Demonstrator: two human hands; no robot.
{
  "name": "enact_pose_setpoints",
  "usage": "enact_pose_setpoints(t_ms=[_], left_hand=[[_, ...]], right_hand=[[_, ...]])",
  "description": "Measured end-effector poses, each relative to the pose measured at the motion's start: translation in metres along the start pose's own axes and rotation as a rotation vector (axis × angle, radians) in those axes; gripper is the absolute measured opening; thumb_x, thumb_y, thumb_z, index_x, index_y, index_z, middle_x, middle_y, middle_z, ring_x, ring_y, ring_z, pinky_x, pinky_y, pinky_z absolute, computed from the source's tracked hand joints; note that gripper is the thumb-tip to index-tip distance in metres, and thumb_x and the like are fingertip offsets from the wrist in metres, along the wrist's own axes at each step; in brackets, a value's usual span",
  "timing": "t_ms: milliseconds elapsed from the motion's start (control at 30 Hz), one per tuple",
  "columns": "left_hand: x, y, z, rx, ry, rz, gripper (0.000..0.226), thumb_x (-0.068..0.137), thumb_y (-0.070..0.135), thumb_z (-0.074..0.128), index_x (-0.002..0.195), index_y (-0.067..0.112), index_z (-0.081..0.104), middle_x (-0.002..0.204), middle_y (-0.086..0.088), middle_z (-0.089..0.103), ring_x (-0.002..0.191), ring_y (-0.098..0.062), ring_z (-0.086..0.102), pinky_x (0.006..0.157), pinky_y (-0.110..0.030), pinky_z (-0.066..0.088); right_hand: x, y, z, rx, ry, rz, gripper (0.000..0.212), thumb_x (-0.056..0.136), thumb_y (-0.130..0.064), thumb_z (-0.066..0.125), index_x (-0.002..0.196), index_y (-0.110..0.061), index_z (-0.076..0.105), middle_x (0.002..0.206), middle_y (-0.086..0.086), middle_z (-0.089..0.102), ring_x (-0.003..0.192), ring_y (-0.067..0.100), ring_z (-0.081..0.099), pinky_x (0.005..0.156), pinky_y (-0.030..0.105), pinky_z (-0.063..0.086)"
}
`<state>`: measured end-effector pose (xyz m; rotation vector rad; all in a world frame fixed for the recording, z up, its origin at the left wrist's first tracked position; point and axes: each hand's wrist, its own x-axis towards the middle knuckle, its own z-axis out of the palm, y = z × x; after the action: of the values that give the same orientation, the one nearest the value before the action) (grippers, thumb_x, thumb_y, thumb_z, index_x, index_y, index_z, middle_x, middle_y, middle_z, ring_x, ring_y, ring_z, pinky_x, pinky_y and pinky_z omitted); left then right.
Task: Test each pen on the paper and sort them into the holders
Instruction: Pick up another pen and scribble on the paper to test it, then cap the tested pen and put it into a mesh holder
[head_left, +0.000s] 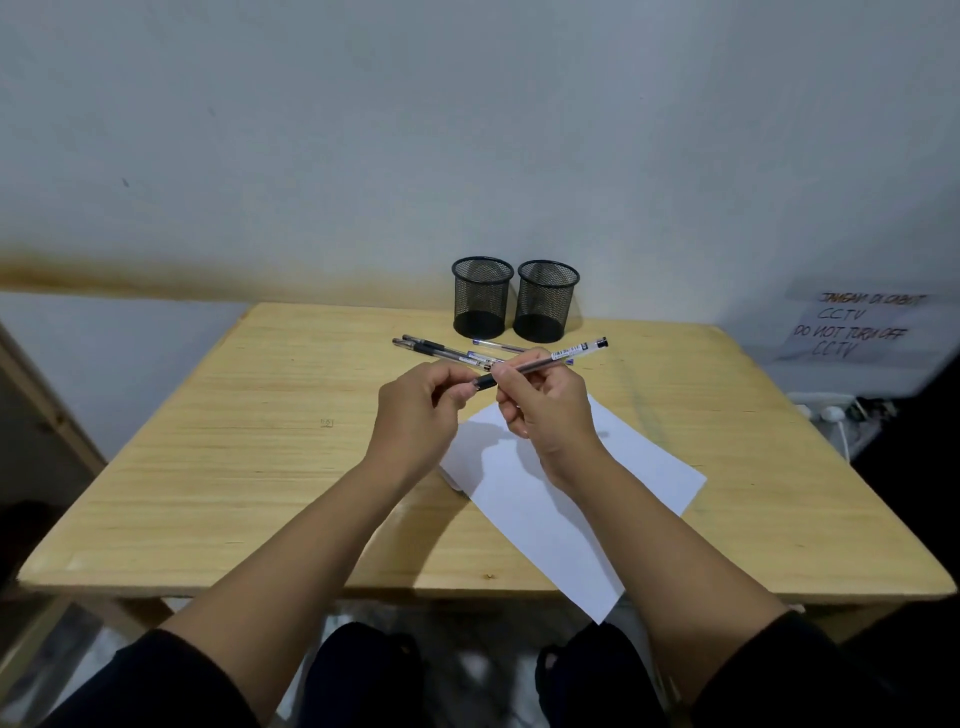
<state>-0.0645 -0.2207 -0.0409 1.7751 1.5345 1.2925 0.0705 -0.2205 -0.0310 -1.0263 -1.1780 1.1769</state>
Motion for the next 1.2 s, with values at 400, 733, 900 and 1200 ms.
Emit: enact_pose_setpoints(t_ms=[400,733,900,1200], left_hand=[[-0.005,-0.011,-0.007,0.139,-0.023,0.051,0.017,0.088,0.007,0.055,0.096,0.015,0.067,0.089,0.002,0.061,0.074,-0.007,0.050,0.063,-0.003,0.035],[0.026,0.001,-0.018,0.110,0.028,0.161,0.025,0.086,0.003,0.058,0.101,0.021,0.068,0.097,0.003,0.061,0.079,-0.001,0.053,0.070,0.002,0.036],[0.054,0.021,-0.008,-0.001,0.013,0.198,0.043,0.083,0.003,0.060,0.120,0.024,0.056,0.091,0.017,0.061,0.084,0.004,0.059,0.076,0.005,0.038],[0.140,-0.002,0.023,0.206,0.039,0.003,0.044,0.086,0.028,0.060,0.127,0.016,0.050,0.129,-0.006,0.055,0.122,-0.022,0.049,0.102,-0.032,0.035]], right_hand=[[-0.011,0.004,-0.016,-0.010,-0.068,0.091,0.009,0.088,-0.014,0.061,0.086,-0.007,0.065,0.072,0.008,0.063,0.059,0.014,0.055,0.044,0.019,0.040],[0.007,-0.005,-0.032,-0.474,-0.226,0.053,0.011,0.086,-0.016,0.063,0.093,-0.021,0.068,0.075,-0.005,0.073,0.068,-0.001,0.062,0.060,0.013,0.045],[0.035,-0.010,-0.030,-0.627,-0.268,0.003,0.015,0.086,-0.013,0.062,0.099,-0.014,0.069,0.089,0.005,0.073,0.090,0.016,0.066,0.084,0.025,0.048],[0.139,-0.046,-0.028,-0.822,0.027,-0.188,0.015,0.083,-0.019,0.065,0.095,-0.011,0.070,0.089,0.007,0.071,0.085,0.021,0.064,0.082,0.032,0.048]])
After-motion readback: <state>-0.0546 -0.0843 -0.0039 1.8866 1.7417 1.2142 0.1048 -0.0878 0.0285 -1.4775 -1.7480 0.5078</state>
